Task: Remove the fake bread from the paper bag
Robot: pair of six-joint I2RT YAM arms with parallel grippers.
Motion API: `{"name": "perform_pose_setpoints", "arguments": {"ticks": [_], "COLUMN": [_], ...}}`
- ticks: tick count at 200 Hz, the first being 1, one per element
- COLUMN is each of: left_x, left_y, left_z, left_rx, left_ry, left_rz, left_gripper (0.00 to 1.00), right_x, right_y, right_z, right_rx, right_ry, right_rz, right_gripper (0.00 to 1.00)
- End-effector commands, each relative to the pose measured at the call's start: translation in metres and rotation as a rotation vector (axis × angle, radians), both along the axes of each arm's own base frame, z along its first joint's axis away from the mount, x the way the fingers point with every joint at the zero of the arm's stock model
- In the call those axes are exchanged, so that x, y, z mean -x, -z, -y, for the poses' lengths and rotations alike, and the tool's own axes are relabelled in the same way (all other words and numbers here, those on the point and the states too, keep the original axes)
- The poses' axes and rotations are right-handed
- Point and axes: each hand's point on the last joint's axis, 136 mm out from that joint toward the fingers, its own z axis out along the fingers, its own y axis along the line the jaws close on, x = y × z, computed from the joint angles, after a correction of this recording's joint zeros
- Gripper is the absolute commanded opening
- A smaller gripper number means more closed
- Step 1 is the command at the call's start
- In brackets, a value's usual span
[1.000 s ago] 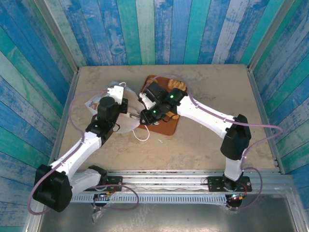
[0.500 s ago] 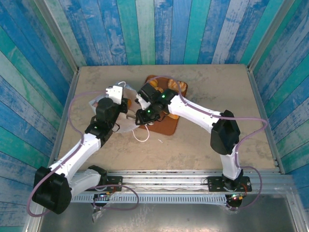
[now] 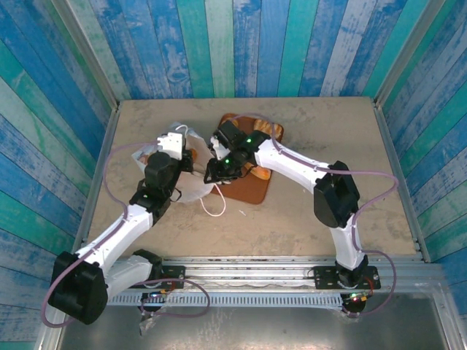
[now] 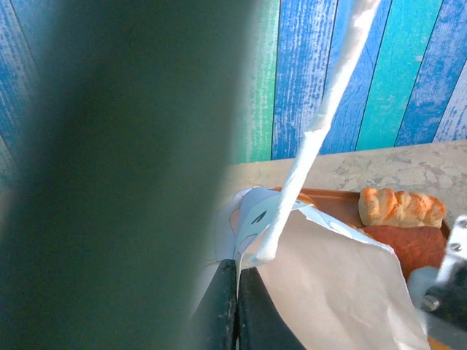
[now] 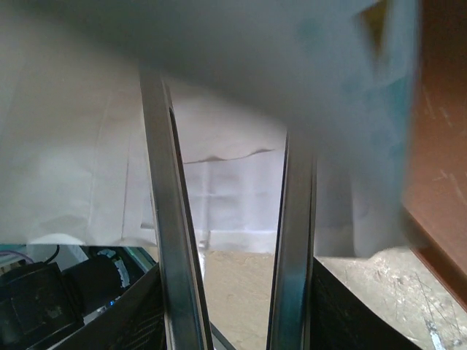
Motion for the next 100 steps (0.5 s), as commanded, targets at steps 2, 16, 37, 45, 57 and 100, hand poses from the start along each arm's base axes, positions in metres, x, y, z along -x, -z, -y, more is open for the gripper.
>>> {"name": "perform_pose_setpoints", "arguments": {"ticks": [2,16,37,45,57,100], "left_x": [0.006,0.007,0.007,0.008,0.008,0.01], "left_y": [-0.025,-0.024,-0.025,-0.025,-0.025,-0.027], "left_z": [0.001,0.002,0.002,0.002,0.002,0.009], "left_rx": [0.072,0.084,0.1,0.104,0.107,0.137], "left_ry": [0.004,0.005,0.003,0.004,0.005,0.045], "left_rz": [0.09,0.093,0.103,0.104,0.105,0.101], "left_gripper": [0.0,0.0,0.0,0.0,0.0,0.0], "right_x": [-0.005,-0.007,-0.009,-0.011,-0.013,-0.022], "right_y": [-0.004,-0.003,-0.003,-0.005,-0.006,-0.008], "right_z": [-0.012,-0.013,-0.018,-0.02,-0.024,-0.032], "right_rx": [-0.057,-0.065,-0.083,-0.091,-0.099,-0.117], "right_ry": [0.011,0.021,0.028,0.027,0.028,0.038], "right_rz": [-0.044,-0.063,-0.083,-0.085,-0.087,-0.082], "right_gripper": [0.45,0.45,0.45,0.45,0.46,0.46]}}
